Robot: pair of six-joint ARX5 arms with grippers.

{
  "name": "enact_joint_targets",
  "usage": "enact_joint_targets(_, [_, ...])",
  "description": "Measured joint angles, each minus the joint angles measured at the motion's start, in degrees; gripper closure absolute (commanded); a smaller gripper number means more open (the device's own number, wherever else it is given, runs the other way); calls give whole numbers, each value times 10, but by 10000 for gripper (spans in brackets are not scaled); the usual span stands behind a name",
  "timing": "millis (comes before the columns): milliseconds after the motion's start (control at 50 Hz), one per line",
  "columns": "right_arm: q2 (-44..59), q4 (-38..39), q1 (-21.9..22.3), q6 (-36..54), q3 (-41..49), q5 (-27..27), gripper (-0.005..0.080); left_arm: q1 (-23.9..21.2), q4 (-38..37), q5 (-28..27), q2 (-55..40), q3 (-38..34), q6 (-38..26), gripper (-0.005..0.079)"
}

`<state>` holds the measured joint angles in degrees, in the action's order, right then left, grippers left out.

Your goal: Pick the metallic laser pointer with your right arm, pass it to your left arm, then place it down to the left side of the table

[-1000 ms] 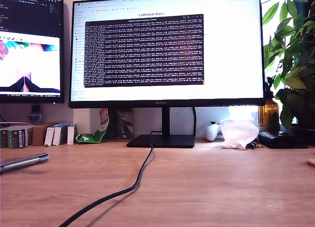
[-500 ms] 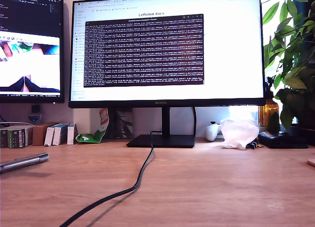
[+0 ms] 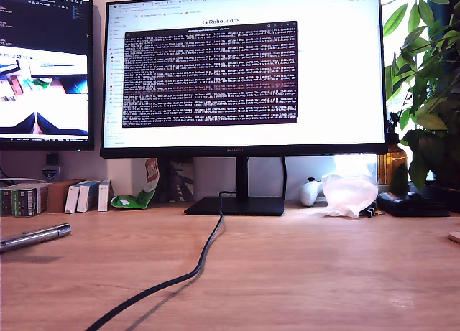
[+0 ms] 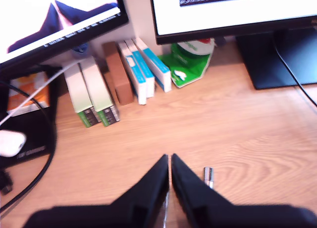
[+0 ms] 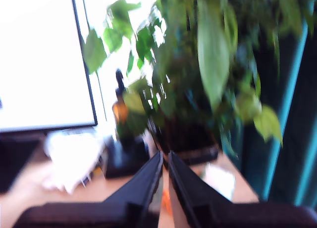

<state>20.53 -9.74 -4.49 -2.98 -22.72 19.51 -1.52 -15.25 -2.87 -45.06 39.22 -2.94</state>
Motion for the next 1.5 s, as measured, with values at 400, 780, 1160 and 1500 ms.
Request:
enact_joint_targets(400, [-137, 68, -13, -17, 82, 63, 763, -85, 142, 83, 109, -134, 31, 764])
enact_joint_targets(780, [-201, 42, -57, 30, 152, -5, 763, -120, 148, 125, 251, -258, 12, 764])
enact_joint_targets(1160, [-201, 71, -98, 60, 217, -9, 763, -127, 71, 181, 456, -348, 13, 764])
enact_joint_targets(1500, [-201, 47, -98, 61, 224, -69, 763, -134, 50, 210, 452, -388, 46, 764])
